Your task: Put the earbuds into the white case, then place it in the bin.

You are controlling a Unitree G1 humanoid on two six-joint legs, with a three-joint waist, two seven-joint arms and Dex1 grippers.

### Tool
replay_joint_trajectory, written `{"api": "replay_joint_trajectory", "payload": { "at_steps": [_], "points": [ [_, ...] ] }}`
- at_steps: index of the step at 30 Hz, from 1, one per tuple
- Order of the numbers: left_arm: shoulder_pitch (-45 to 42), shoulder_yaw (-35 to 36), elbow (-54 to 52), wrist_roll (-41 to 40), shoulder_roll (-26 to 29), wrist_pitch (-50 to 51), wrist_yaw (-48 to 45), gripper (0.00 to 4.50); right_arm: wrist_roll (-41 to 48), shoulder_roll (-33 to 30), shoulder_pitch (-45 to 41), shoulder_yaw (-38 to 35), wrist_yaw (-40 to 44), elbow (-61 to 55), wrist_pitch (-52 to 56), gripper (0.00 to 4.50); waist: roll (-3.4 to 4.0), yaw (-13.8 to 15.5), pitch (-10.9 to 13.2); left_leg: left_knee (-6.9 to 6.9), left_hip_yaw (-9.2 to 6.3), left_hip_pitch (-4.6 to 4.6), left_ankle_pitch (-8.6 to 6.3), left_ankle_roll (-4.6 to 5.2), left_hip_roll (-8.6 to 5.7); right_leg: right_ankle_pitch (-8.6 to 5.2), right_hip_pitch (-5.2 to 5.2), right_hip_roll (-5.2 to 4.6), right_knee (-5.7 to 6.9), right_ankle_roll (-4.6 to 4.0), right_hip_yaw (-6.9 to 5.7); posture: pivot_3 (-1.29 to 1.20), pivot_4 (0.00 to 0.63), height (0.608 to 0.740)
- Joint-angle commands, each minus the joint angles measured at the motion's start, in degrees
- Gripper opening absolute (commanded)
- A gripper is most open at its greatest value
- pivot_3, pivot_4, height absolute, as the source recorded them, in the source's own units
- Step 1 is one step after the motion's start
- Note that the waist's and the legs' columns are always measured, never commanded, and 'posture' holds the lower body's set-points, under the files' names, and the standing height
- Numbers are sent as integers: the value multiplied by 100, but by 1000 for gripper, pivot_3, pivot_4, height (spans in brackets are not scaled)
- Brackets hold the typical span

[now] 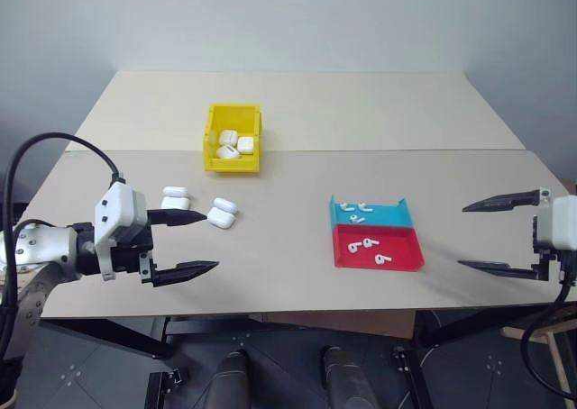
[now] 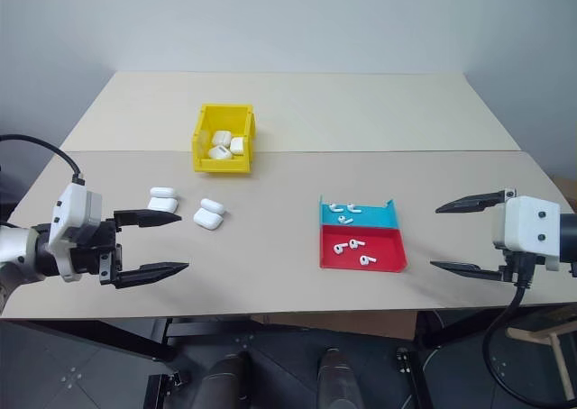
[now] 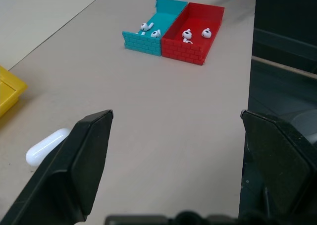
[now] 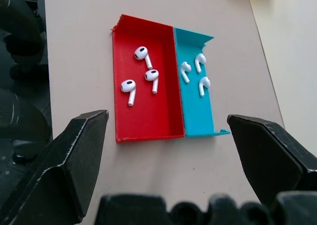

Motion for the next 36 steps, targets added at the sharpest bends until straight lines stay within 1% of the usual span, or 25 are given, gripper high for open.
{"api": "replay_joint_trajectory", "payload": {
  "at_steps": [1, 7, 11, 15, 17, 21, 23, 26, 28, 29, 30, 31, 32, 33, 34, 36],
  "points": [
    [-63, 179, -186, -136, 59, 35, 67, 4500, 65, -79, -96, -62, 28, -82, -93, 4470, 0, 1, 0, 0, 0, 0, 0, 0, 0, 0, 0, 0, 0, 0, 0, 0, 150, 740],
    [-87, 214, -296, -99, 68, 188, 361, 4500, -19, -80, -102, 37, -31, -41, -93, 4470, 0, 3, 0, 1, 0, 0, 0, 0, 0, 0, 2, 0, 0, 0, 0, 0, 150, 740],
    [-107, 90, -340, 193, 128, 217, 690, 4500, -35, -84, -227, 140, -68, 7, -98, 4470, 0, -2, 0, 0, 0, 0, 0, 0, 0, 0, 1, 0, 2, 0, 0, 0, 150, 740],
    [-46, -55, -534, 638, 85, 160, 1171, 4500, -71, -70, -295, 189, -91, 41, -99, 4470, -1, 6, 0, 2, 0, 0, 0, 0, -1, 0, -1, 0, 15, 0, 1, 0, 150, 740],
    [25, -177, -772, 988, 150, 320, 1546, 4500, -81, -50, -272, 175, -106, 30, -85, 4470, 0, 9, 0, 3, 0, 1, 0, 0, -1, 0, -3, 0, 22, 0, 1, 0, 150, 740],
    [72, -323, -1215, 1556, 36, 470, 2282, 4500, -135, 10, -222, 196, -182, 23, -91, 4470, -1, 13, 0, 3, 0, 1, 0, 0, -1, 0, -6, 0, 31, 0, 1, 0, 150, 740],
    [-86, -403, -1491, 1558, 106, 1060, 2610, 4500, -133, 4, -200, 181, -226, -13, -39, 4470, -1, 15, 0, 4, 0, 2, 0, 0, -2, 0, -6, 0, 36, 0, 1, 0, 150, 740],
    [-823, -678, -1843, 1022, 427, 2945, 2904, 4500, -79, 9, -122, 130, -291, -127, 87, 4470, -8, 15, 4, 14, -1, 3, 0, 0, -3, -1, -13, 0, 61, 0, 3, 0, 150, 740],
    [-1561, -983, -1880, 750, 477, 4016, 3038, 4500, -68, 19, -26, 92, -334, -201, 149, 4470, -9, 27, 5, 17, -3, 3, 0, 0, -3, -1, -14, 1, 67, -1, 2, 0, 150, 740],
    [-2119, -1208, -1790, 665, 356, 4675, 3168, 4500, -85, 29, 38, 83, -365, -237, 174, 4470, -9, 44, 5, 17, -3, 4, 0, 0, -4, -1, -13, 1, 66, -1, 3, 0, 150, 740],
    [-2737, -1459, -1594, 660, 115, 5407, 3328, 4500, -99, 41, 90, 81, -392, -261, 189, 4470, -10, 71, 6, 22, -6, 8, 0, 0, -7, -1, -8, 1, 67, 0, 2, 0, 150, 740],
    [-3225, -1652, -1323, 662, -144, 5894, 3540, 4500, -107, 51, 136, 80, -421, -290, 220, 4470, -10, 84, 6, 34, -13, 14, 0, 0, -10, -1, -12, 2, 65, 0, 0, 0, 150, 740],
    [-3567, -1828, -1009, 667, -345, 6152, 3734, 4500, -115, 59, 166, 86, -447, -319, 247, 4470, -10, 93, 5, 41, -14, 15, 0, 0, -13, -1, -11, 2, 63, 1, 1, 0, 150, 740],
    [-3827, -2063, -647, 622, -414, 6245, 3880, 4500, -122, 65, 182, 94, -470, -337, 257, 4470, -11, 99, 5, 46, -17, 19, 0, 0, -17, -1, 10, 2, 60, 1, 1, 0, 150, 740],
    [-4064, -2348, -154, 553, -436, 6252, 4075, 4500, -133, 68, 181, 124, -514, -365, 287, 4470, -11, 73, 5, 58, -28, 27, 0, 1, -19, -2, 39, 3, 59, 2, 0, 0, 150, 740],
    [-4462, -2823, 551, 467, -476, 6252, 4404, 4500, -151, 73, 95, 229, -630, -395, 393, 4470, -12, -6, 6, 95, -42, 34, -1, 1, -20, -2, 50, 5, 60, 2, -2, 0, 150, 740]
  ]
}}
